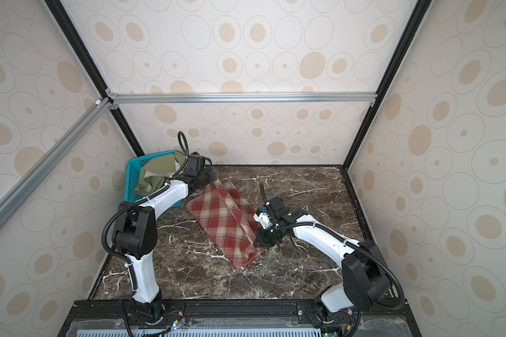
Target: Fold and stack the skirts
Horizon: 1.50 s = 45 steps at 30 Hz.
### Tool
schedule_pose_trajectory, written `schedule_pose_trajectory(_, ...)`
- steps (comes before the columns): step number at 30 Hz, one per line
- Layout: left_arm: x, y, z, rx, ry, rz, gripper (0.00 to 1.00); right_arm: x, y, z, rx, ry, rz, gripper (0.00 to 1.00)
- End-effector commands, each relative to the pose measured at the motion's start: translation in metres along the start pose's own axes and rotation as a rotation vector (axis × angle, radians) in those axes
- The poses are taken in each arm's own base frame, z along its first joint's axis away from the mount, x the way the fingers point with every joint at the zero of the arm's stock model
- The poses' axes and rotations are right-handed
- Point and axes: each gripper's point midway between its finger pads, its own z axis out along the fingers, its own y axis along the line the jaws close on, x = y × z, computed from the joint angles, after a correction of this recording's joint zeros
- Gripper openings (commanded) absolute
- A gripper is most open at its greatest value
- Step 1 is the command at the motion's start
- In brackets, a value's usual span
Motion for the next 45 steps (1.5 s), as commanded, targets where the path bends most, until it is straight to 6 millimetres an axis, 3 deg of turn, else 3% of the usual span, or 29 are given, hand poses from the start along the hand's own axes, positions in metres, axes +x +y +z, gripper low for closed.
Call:
schedule_pose_trajectory(1,-0.031,-0.013,0.001,0.016,-0.096,-0.02,0.0,0.003,-0.011,-0.004,0.057,0.052,0.024,0.0)
schedule_pose_trajectory(12,-0.018,0.002,0.022,-0.045,-0.069,-0.015,0.0,-0.011,-0.026,0.003,0.107,0.081,0.025,0.0)
schedule_pose_trajectory(36,0.014,0.011,0.067,-0.053,0.016,-0.019,0.0,-0.015,-0.061,0.027,0.17,0.154,0.077,0.0)
schedule_pose_trajectory(39,0.014,0.008,0.07,-0.037,0.019,-0.023,0.0,-0.014,-0.062,0.03,0.167,0.153,0.083,0.1)
schedule_pose_trajectory(42,0.012,0.004,0.071,-0.015,0.014,-0.023,0.08,-0.014,-0.066,0.028,0.186,0.142,0.088,0.26)
schedule_pose_trajectory(44,0.01,0.002,0.071,-0.009,0.006,-0.024,0.33,-0.016,-0.066,0.025,0.196,0.129,0.083,0.31)
schedule_pose_trajectory(45,0.008,0.0,0.07,0.002,-0.002,-0.028,0.38,-0.015,-0.065,0.024,0.195,0.125,0.083,0.31)
